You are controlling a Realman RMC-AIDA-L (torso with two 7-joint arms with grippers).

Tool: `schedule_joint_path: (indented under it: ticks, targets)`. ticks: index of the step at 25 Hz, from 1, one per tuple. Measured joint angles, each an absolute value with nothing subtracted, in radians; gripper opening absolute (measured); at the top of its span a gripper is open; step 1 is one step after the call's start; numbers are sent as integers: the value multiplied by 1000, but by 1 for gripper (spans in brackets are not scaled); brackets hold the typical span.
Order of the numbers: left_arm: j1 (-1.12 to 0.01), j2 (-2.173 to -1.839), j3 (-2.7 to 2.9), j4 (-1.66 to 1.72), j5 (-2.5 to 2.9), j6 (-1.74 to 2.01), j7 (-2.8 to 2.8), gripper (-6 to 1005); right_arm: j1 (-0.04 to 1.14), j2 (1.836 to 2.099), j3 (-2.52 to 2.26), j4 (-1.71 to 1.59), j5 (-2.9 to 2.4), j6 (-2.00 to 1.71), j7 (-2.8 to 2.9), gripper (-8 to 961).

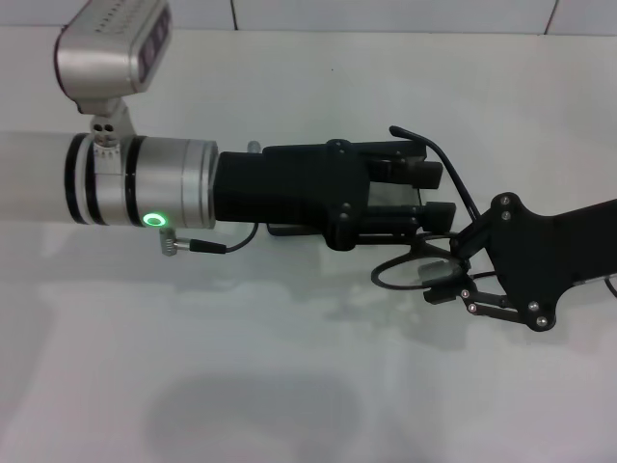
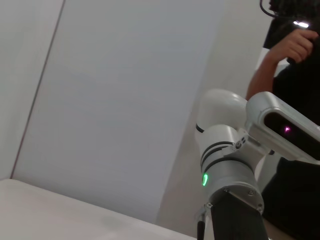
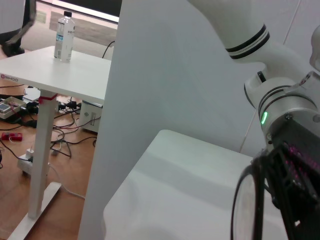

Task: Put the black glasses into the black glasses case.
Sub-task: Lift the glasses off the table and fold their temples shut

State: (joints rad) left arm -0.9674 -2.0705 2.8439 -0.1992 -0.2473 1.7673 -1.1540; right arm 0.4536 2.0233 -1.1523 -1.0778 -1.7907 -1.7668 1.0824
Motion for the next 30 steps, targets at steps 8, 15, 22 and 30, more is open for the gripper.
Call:
schedule_joint_path:
  ticks: [8, 15, 22, 30]
  targets:
    - [-965, -2070, 2843, -201, -300, 1761, -1150, 563, 418, 2020, -1133, -1086, -1791, -1795, 1027, 143]
    - [-912, -2036, 2844, -212, -371, 1761, -1153, 563, 382, 2023, -932, -1087, -1723, -2000, 908, 147]
    - [-874, -2043, 2842, -268, -385, 1715, -1155, 564, 342, 2018, -935, -1028, -1587, -2146, 711, 150]
    - [-937, -2089, 2841, -193, -387, 1550, -1108, 563, 438, 2019, -1110, -860, -1558, -2143, 690, 154]
